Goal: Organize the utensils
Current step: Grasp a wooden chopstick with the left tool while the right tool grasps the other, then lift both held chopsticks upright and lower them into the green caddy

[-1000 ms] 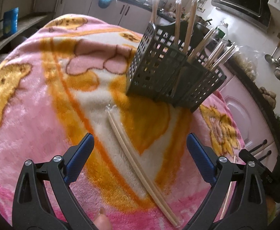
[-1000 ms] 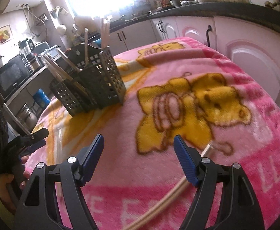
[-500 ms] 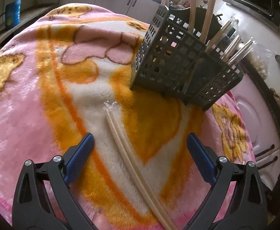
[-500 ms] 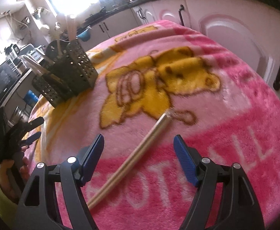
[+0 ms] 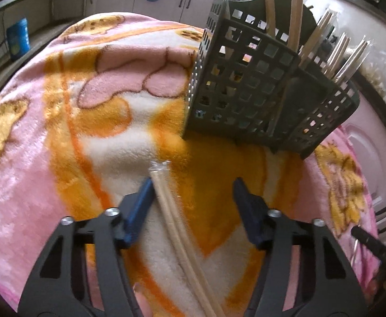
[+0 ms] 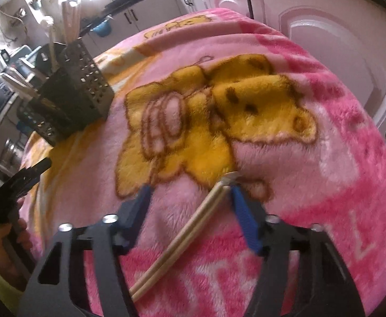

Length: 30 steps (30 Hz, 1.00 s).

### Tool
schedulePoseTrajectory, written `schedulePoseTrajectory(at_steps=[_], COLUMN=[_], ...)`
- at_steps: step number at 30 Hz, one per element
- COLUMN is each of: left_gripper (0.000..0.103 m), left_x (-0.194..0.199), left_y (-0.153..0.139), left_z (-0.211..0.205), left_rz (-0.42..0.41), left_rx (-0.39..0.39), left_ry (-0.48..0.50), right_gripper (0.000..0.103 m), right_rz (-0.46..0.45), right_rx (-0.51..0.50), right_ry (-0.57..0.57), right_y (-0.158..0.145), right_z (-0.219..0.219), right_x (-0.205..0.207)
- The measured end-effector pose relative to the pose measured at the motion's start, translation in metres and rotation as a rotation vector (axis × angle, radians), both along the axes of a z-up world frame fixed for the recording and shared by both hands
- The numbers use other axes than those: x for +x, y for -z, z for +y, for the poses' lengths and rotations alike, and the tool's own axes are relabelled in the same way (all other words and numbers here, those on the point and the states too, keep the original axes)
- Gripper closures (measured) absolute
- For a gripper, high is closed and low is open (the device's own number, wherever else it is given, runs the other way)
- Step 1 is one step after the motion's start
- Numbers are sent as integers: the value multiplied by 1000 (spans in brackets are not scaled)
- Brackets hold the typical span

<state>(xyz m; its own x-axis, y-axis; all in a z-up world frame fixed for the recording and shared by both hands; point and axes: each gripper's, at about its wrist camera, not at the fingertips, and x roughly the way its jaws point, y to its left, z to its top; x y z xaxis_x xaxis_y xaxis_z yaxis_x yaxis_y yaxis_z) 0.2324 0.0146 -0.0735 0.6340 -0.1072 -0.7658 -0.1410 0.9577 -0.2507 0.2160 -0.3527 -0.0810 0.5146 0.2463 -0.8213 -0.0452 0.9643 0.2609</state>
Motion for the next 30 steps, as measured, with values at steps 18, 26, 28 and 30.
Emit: schedulePoseTrajectory(at_steps=[18, 26, 28, 30], left_gripper=[101, 102, 102, 102], left_x=[-12, -28, -30, -32], left_y=[-18, -66, -79, -96], left_z=[23, 36, 39, 43], left_rz=[-51, -176, -209, -254], left_rx=[-185, -233, -232, -231], left_ry=[43, 56, 54, 52], right_gripper=[96, 96, 96, 96], right_rz=[-78, -181, -210, -239], right_rx=[233, 262, 267, 278], right_ry=[-135, -241, -261, -281], right_y=[-37, -74, -84, -94], right_z=[23, 55, 62, 68], right_x=[11, 6, 7, 7])
